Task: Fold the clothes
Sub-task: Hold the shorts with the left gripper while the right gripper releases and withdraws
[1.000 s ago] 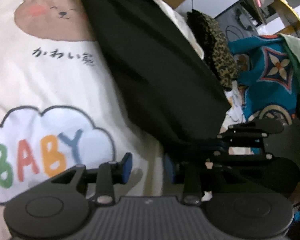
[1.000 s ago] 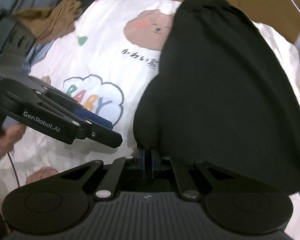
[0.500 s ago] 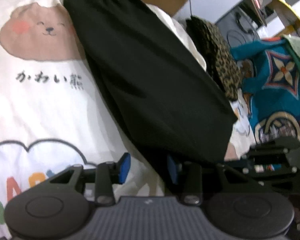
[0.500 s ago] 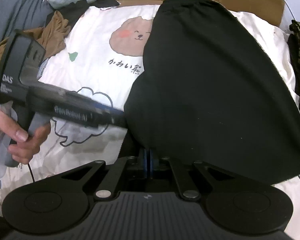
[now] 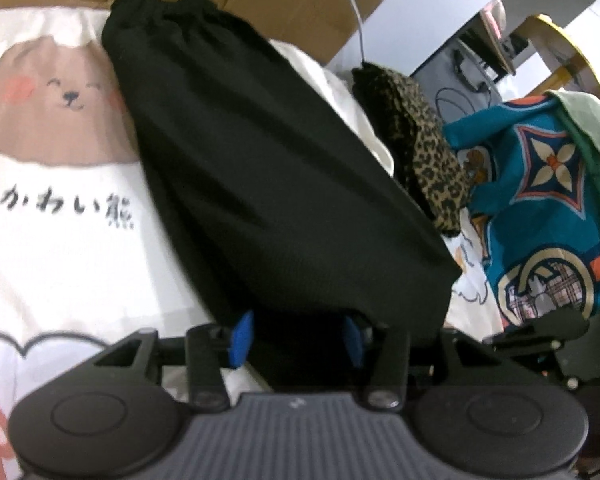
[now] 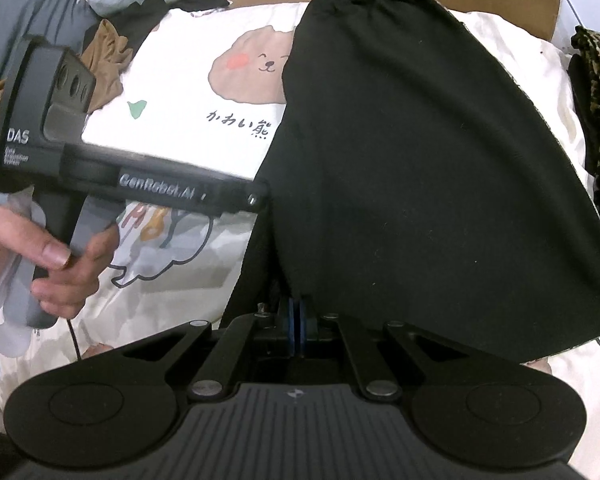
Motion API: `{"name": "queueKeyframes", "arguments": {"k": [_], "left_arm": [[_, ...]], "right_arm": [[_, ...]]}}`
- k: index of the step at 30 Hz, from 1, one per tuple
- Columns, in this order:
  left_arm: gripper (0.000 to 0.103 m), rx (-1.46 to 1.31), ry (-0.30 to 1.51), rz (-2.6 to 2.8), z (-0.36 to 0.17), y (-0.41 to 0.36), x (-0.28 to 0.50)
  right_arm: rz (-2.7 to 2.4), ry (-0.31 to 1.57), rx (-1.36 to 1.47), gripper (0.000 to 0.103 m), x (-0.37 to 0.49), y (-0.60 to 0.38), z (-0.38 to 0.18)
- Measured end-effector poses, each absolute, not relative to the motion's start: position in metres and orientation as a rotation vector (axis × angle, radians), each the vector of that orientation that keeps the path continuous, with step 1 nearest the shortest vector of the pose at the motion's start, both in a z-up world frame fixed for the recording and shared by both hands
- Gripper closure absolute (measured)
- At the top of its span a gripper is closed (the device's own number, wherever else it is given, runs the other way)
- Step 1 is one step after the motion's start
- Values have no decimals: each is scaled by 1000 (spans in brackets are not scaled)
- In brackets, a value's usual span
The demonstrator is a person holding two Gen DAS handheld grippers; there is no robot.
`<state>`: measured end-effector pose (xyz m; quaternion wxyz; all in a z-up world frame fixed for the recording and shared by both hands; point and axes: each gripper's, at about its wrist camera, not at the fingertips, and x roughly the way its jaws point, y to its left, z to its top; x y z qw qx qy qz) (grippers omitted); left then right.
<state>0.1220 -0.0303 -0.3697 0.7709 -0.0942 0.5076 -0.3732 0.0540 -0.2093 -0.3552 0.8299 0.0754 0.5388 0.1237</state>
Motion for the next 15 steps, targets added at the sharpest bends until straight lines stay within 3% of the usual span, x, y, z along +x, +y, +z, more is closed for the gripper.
{"name": "queueKeyframes", "arguments": {"k": [2, 3, 4, 6, 15], "left_arm": [[55, -203, 1095, -802, -370, -30, 125], [64, -218, 1102, -809, -370, -29, 127], [84, -239, 1109, -816, -371, -27, 129], [100, -254, 1122, -805, -373, -24, 131], [101, -238, 1069, -722, -350, 8, 120]], "right_arm": [[264, 1143, 159, 103, 56, -209, -355], [264, 1144, 159, 103, 56, -208, -355], [264, 1144, 159, 103, 56, -208, -355], [266, 1145, 159, 103, 56, -208, -356], [270, 1146, 154, 103, 56, -208, -357]]}}
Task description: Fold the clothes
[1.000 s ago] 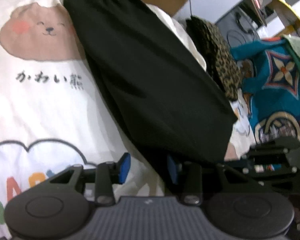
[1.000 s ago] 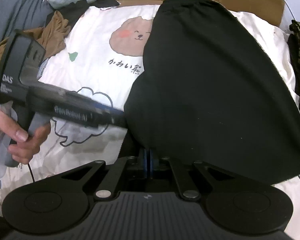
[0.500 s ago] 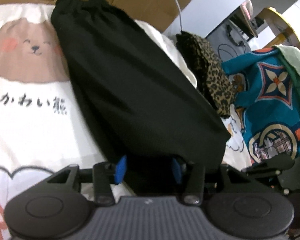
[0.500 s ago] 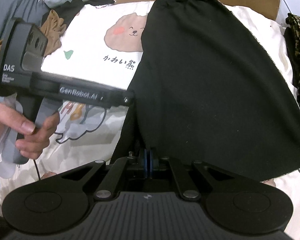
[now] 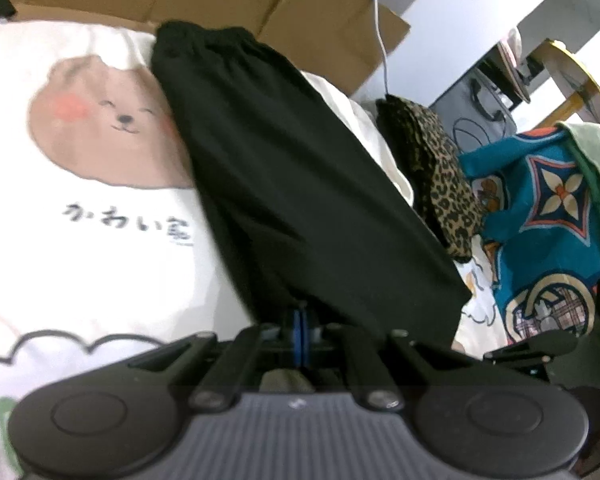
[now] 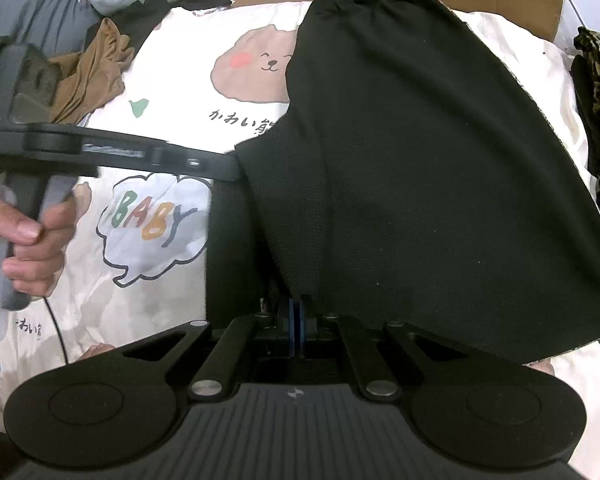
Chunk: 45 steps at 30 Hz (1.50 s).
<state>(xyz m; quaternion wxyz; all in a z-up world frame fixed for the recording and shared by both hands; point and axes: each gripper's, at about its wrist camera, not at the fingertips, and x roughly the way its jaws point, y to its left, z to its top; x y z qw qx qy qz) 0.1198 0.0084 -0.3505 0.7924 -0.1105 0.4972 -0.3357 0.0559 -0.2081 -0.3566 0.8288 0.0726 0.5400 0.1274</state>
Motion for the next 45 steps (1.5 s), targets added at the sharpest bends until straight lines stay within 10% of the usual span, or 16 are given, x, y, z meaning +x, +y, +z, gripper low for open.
{"name": "queueKeyframes", "arguments": {"k": [6, 10, 16, 26, 31, 38, 45], "left_arm": [[97, -152, 1122, -671, -362, 13, 116], [56, -139, 1128, -635, -365, 12, 123], [44, 0, 1091, -709, -371, -15, 128], [44, -33, 970, -661, -368, -20, 147], [52, -80, 950, -666, -365, -11, 148], [52, -57, 921, -713, -363, -26, 148], [90, -18, 935, -739, -367, -25, 149]], "right_arm": [[265, 1162, 150, 103, 56, -210, -361], [265, 1166, 151, 103, 56, -212, -361], [274, 1163, 153, 103, 55, -210, -360], [320, 1159, 189, 100, 55, -206, -358], [350, 1118, 187, 70, 55, -200, -348], [353, 1062, 142, 65, 81, -191, -342], [307, 1046, 211, 64, 84, -217, -339]]}}
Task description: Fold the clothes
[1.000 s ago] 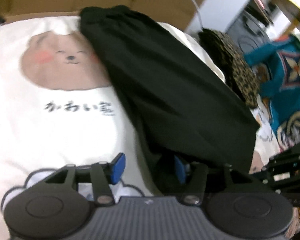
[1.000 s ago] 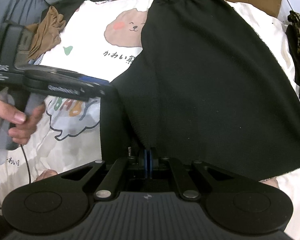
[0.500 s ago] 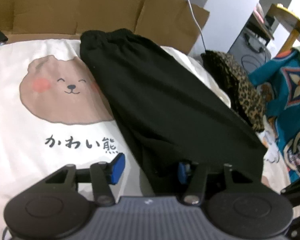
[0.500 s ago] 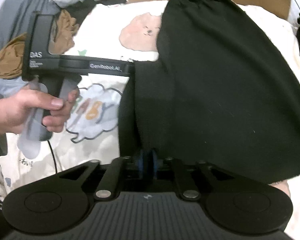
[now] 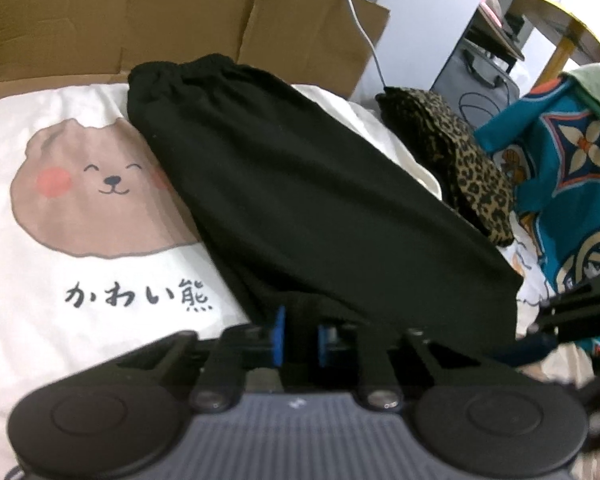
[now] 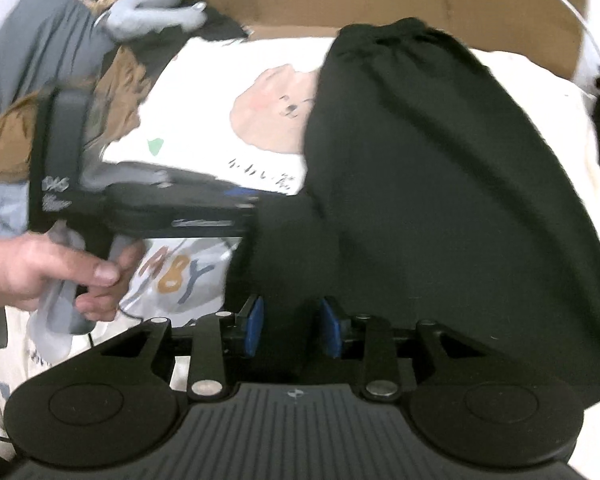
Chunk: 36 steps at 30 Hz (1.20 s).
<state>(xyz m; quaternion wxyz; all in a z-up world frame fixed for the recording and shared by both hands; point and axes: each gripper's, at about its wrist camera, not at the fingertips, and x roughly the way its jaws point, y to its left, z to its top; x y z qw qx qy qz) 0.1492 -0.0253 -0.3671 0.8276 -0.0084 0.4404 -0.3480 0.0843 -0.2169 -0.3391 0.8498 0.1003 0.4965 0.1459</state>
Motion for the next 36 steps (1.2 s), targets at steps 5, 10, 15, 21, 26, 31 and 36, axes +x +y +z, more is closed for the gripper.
{"name": "queueKeyframes", "arguments": {"k": [5, 10, 15, 21, 26, 31, 36], "left_arm": [[95, -13, 932, -723, -360, -11, 147], [96, 44, 900, -691, -350, 3, 139], [97, 152, 894, -663, -358, 11, 126], [97, 197, 954, -615, -369, 27, 121], [97, 123, 960, -572, -360, 45, 127], [95, 65, 930, -657, -349, 24, 133], [95, 90, 981, -729, -370, -4, 130]], "right_arm": [[167, 1077, 287, 64, 79, -264, -351], [15, 1146, 262, 64, 77, -296, -380], [-2, 1168, 205, 65, 71, -303, -401], [9, 1175, 186, 65, 69, -304, -402], [0, 1186, 174, 65, 65, -306, -401], [-8, 1191, 165, 66, 64, -312, -399], [-39, 1195, 180, 66, 60, -328, -394]]}}
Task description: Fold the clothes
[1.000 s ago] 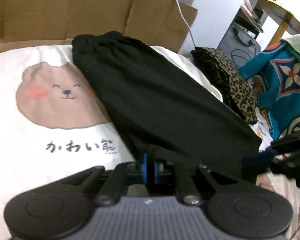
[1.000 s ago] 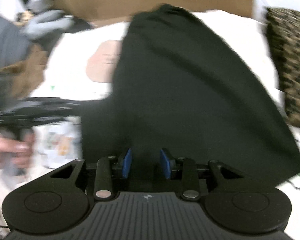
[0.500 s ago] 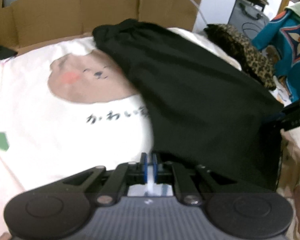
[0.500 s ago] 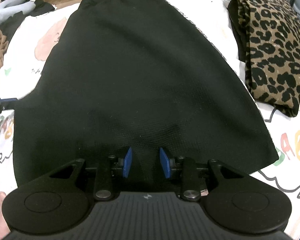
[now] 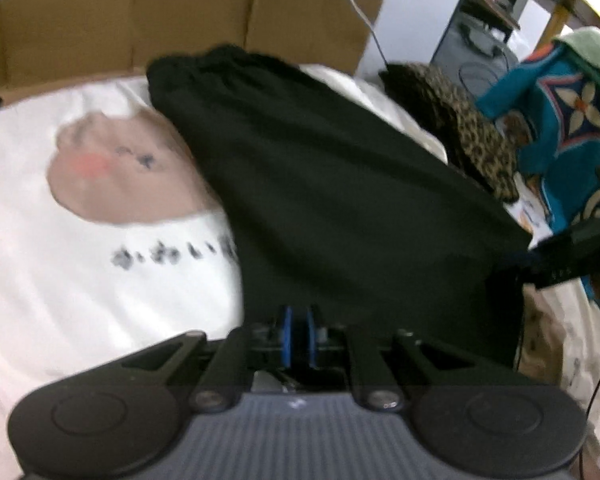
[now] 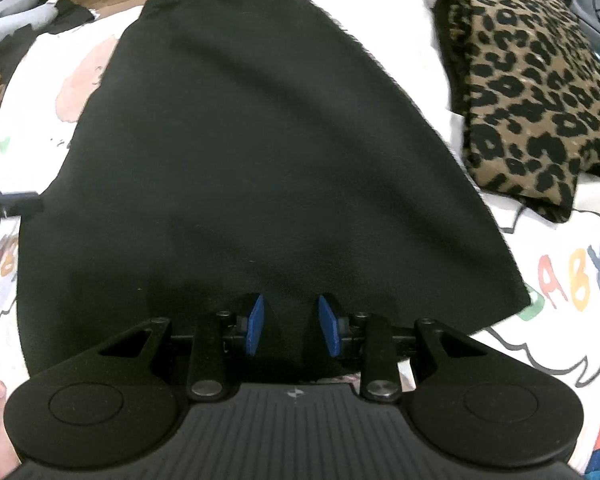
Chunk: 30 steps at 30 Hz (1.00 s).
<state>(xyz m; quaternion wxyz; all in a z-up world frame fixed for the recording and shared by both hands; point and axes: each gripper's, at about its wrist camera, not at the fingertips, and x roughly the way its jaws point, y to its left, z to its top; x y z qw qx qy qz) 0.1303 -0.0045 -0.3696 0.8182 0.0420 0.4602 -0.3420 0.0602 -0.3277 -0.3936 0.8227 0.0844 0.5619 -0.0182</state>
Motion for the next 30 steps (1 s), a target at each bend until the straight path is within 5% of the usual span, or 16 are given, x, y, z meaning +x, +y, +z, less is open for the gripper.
{"name": "queueKeyframes", "arguments": {"k": [18, 30], "left_arm": [[93, 172, 989, -850, -354, -34, 92], [93, 177, 1055, -943, -384, -82, 82]], "right_arm": [[-103, 1141, 239, 65, 39, -342, -372], [118, 1104, 137, 65, 84, -269, -382]]}}
